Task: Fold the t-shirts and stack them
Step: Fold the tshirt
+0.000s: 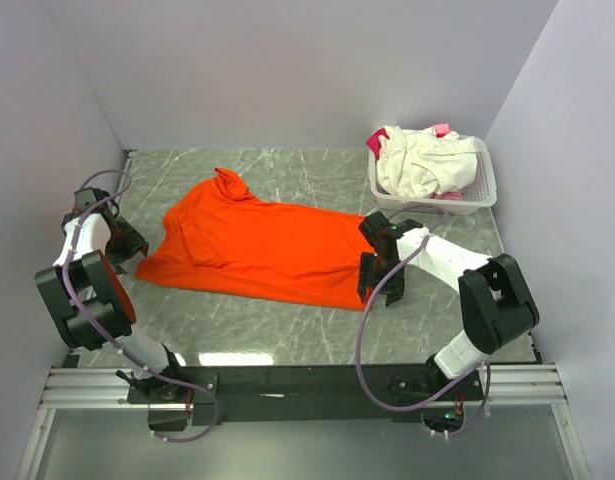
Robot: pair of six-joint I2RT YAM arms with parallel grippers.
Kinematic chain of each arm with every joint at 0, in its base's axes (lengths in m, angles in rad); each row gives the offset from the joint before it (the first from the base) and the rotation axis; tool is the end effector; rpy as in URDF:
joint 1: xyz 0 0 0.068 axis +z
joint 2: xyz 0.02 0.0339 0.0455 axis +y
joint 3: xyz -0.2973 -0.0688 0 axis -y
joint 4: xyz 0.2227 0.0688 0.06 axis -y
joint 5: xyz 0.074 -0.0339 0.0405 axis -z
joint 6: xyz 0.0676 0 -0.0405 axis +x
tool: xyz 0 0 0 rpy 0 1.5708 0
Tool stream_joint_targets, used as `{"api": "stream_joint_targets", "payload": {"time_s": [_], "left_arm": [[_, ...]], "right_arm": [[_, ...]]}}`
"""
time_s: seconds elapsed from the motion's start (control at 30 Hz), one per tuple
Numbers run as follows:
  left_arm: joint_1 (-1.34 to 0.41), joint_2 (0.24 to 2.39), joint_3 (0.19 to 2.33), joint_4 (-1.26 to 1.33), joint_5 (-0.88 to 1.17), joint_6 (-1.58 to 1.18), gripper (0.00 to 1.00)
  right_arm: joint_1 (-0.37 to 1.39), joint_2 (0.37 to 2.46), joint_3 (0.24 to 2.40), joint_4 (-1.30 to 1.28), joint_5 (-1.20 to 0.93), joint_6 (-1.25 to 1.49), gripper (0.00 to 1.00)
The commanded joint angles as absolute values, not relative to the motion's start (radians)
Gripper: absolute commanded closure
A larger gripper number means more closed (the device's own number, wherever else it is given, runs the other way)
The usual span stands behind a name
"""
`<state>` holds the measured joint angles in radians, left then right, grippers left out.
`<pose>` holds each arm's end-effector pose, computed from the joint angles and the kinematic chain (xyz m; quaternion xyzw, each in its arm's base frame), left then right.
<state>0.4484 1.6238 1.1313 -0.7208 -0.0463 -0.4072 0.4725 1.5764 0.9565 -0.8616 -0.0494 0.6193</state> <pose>0.2779 0.1372 0.2254 -0.4119 0.8934 0.0264 0.1772 0.2215 0.1169 0.1893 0.0721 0.9961 0.0443 0.0253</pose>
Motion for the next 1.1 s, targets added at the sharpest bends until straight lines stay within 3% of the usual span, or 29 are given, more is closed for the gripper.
{"api": "stream_joint_targets", "payload": {"time_s": [0.0,0.2,0.47,1.07], "left_arm": [[0.451,1.531,1.157,-0.721,-0.069,-0.406,0.31],[0.332,1.470,1.192,-0.724,-0.035,-0.433,0.29],[0.126,1.520,1.177,-0.703,0.054,-0.522,0.35],[0.068,1.697,1.138,-0.667,0.114,-0.523,0.42]], "right_arm": [[0.469,1.514,1.060,-0.957,0.018,0.594,0.31],[0.469,1.515,1.175,-0.925,0.003,0.538,0.30],[0.471,1.670,1.227,-0.804,-0.098,0.528,0.34],[0.471,1.727,1.233,-0.755,-0.118,0.542,0.35]]}}
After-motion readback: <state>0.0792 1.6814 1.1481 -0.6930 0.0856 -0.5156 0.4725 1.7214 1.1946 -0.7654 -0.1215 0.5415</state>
